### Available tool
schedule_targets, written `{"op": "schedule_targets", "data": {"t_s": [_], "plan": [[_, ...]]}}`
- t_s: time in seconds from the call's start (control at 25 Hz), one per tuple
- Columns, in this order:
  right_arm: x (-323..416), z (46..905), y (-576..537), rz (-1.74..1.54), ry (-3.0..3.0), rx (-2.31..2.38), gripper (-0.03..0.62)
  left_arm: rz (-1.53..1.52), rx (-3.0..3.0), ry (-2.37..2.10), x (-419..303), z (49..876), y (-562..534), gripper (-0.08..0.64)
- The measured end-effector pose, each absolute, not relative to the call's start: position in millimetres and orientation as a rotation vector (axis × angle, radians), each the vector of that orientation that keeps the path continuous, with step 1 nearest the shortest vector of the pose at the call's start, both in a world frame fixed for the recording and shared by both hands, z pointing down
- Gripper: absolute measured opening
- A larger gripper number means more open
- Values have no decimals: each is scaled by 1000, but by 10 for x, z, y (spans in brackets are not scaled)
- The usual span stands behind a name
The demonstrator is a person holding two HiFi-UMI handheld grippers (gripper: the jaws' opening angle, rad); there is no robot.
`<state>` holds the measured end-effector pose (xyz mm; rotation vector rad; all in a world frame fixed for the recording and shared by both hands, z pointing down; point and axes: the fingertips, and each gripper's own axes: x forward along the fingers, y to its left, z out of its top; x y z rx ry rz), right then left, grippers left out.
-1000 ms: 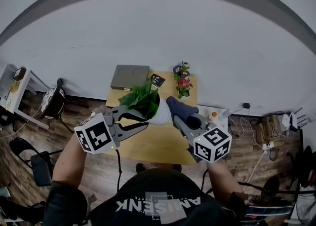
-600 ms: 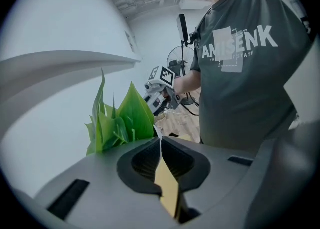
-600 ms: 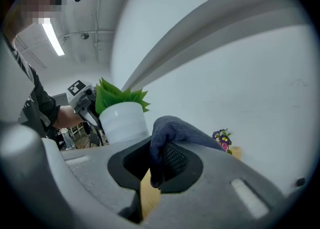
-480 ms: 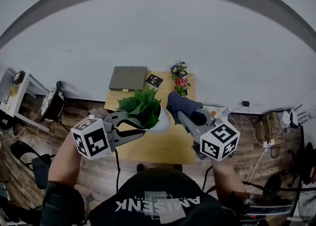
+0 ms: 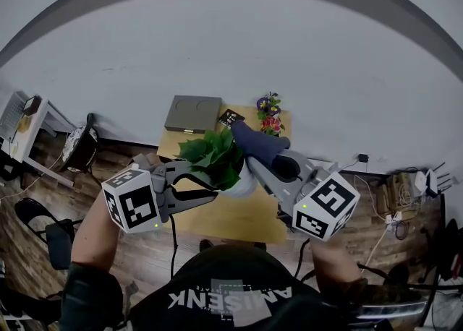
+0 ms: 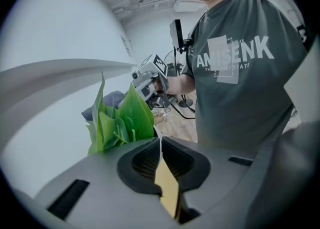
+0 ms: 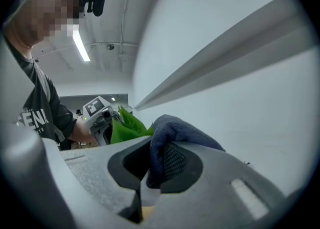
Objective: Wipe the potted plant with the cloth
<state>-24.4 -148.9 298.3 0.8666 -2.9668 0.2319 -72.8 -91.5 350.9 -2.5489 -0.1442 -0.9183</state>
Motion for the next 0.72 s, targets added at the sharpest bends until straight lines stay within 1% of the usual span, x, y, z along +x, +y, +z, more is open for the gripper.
{"op": "schedule_targets", "data": {"t_s": [0.72], "plan": [[-34,3871,-1549,548,-2847,879,28,-921,-2524,-95,-769,3547,-1110,17]]}}
